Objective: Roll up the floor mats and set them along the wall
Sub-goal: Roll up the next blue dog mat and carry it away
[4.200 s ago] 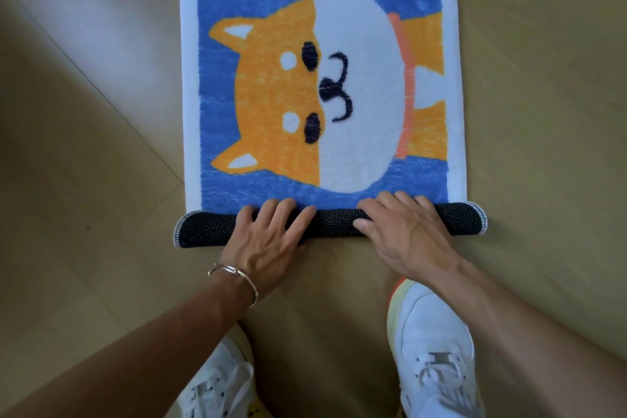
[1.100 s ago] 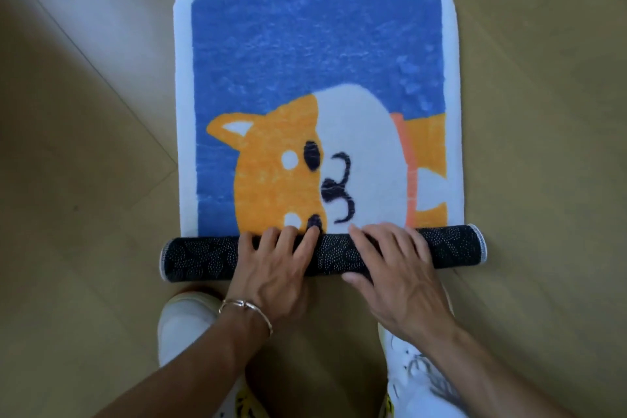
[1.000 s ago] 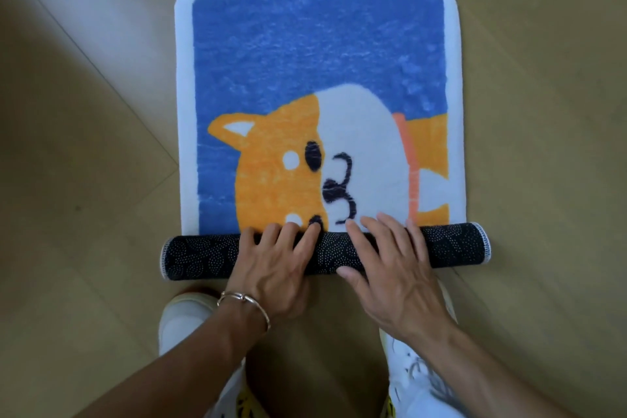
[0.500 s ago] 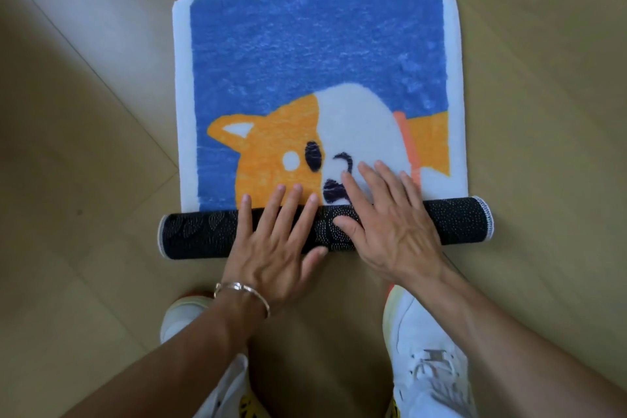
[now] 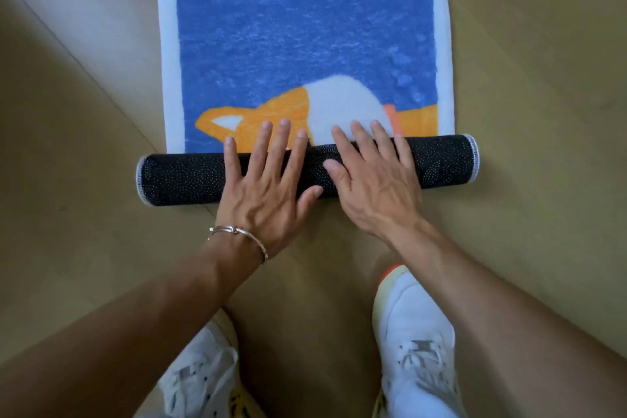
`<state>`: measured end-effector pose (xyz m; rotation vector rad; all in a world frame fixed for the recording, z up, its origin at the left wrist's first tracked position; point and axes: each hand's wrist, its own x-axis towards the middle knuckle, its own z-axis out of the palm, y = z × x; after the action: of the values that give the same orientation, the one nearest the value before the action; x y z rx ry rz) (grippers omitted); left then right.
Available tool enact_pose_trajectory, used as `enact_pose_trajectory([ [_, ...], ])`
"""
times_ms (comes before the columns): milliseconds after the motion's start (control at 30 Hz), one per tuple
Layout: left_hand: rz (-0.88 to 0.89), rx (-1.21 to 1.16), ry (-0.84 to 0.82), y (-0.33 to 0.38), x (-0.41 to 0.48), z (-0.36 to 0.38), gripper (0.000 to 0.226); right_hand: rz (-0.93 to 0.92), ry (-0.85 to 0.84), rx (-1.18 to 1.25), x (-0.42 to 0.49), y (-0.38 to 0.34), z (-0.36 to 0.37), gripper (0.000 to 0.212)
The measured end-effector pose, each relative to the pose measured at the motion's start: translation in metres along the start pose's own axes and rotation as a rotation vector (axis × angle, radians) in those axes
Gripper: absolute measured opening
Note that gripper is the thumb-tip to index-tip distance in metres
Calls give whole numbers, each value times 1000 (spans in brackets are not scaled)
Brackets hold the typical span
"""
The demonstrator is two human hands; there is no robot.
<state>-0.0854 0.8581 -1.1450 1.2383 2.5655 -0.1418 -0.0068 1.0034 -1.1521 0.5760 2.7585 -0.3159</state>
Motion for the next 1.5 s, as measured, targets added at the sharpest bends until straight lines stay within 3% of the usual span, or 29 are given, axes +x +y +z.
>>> enact_pose_trajectory([
  [133,2,3,-140,1,5,-3,78,41,-12,0,15,-3,-12,72],
  [333,39,-28,-222,-22,46,-17,81,-63,175,27,-6,2,-11,65],
  [467,21,-72,-236,-25,58,-27,80,-92,12,-102,12,7,-25,91],
  [567,3,-106,-85,-28,53,-30,80,-69,-55,-135,35,5,-36,82],
  [633,98,-13,-10,-30,45,-27,86,-59,-70,-126,48,4,-42,71],
  [700,124,82,-46,-33,41,-24,93,-60,-99,-105,54,2,-48,61],
  [867,69,16,-159,-18,32,-26,61,-60,-268,-5,28,-1,-49,54],
  [967,118,-21,-241,-10,9,-18,63,-60,-298,-9,-7,-3,-38,68],
  [1100,100,-109,-323,-11,11,-19,65,-45,-71,9,-50,-19,-19,92],
  [1167,93,-154,-354,-13,17,-22,65,-33,-39,-29,-55,-22,-9,106],
  [1233,132,-113,-272,-16,13,-19,76,-18,-105,-103,-47,-25,-10,111],
  [1367,138,87,72,-19,-8,-2,111,-20,-170,-72,1,-22,-22,88],
  [1433,77,115,94,-19,-7,4,117,-26,-208,-53,23,-20,-33,83],
  [1500,45,96,74,-18,5,-2,107,-29,-236,-56,26,-19,-36,91],
])
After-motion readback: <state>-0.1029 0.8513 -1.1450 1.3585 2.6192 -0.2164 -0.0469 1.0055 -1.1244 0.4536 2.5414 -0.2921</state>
